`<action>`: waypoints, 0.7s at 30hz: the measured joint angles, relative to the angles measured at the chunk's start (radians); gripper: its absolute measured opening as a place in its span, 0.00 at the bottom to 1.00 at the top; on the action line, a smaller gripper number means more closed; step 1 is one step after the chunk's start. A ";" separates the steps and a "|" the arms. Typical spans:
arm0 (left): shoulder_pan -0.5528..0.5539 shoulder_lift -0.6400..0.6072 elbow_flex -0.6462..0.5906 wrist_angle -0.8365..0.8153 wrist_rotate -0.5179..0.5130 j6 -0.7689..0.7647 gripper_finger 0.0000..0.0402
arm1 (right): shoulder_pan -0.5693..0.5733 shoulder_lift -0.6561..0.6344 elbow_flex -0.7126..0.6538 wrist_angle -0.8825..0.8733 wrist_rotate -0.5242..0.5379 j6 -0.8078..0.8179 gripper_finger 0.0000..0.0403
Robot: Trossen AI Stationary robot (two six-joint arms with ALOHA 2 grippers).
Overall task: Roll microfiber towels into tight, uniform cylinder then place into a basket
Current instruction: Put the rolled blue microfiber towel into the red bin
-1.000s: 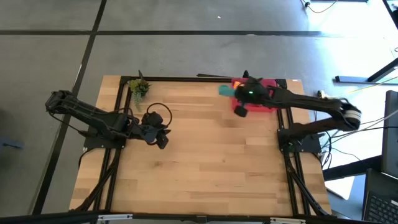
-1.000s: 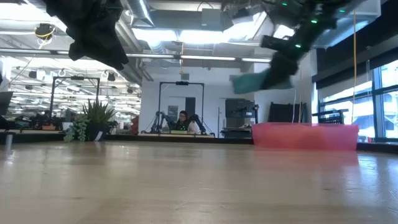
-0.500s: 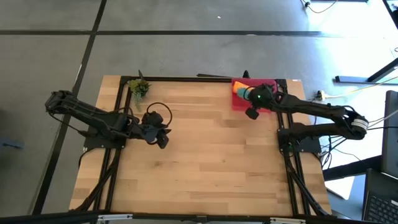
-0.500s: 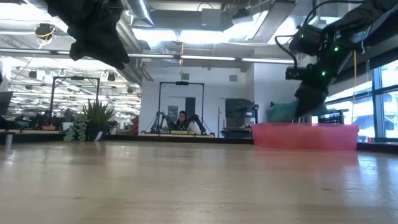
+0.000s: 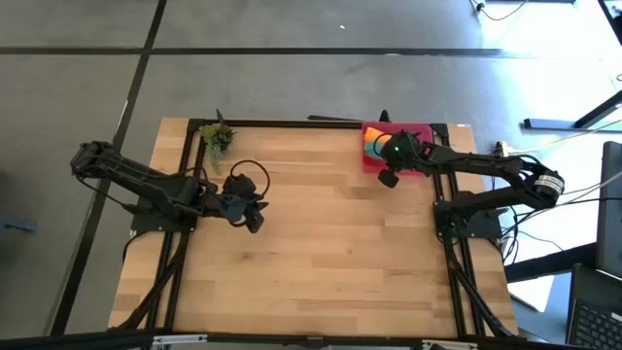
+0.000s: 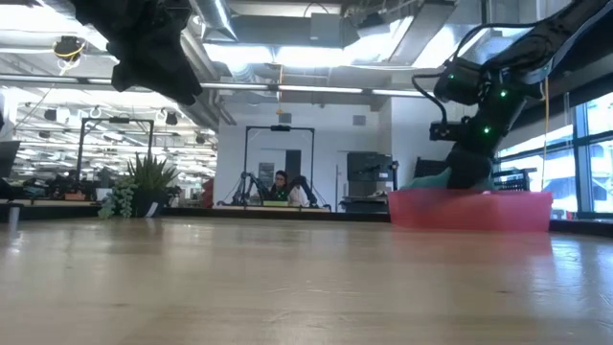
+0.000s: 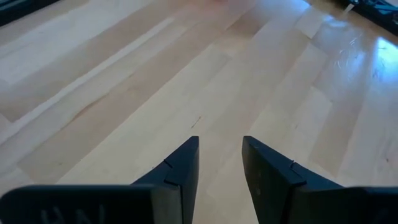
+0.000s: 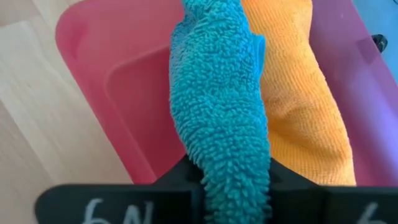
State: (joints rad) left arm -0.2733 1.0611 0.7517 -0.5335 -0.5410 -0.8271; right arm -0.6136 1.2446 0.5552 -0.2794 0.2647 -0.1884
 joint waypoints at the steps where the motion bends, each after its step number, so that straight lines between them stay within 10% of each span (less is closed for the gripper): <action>1: 0.000 0.000 0.000 0.000 0.002 0.000 0.28 | 0.000 0.000 0.000 0.000 0.000 -0.001 0.13; 21: 0.000 0.000 0.000 0.004 0.007 -0.002 0.28 | 0.001 0.000 0.000 0.034 0.065 -0.049 0.49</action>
State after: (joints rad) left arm -0.2733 1.0611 0.7517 -0.5296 -0.5335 -0.8289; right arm -0.6128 1.2446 0.5556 -0.2450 0.3295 -0.2374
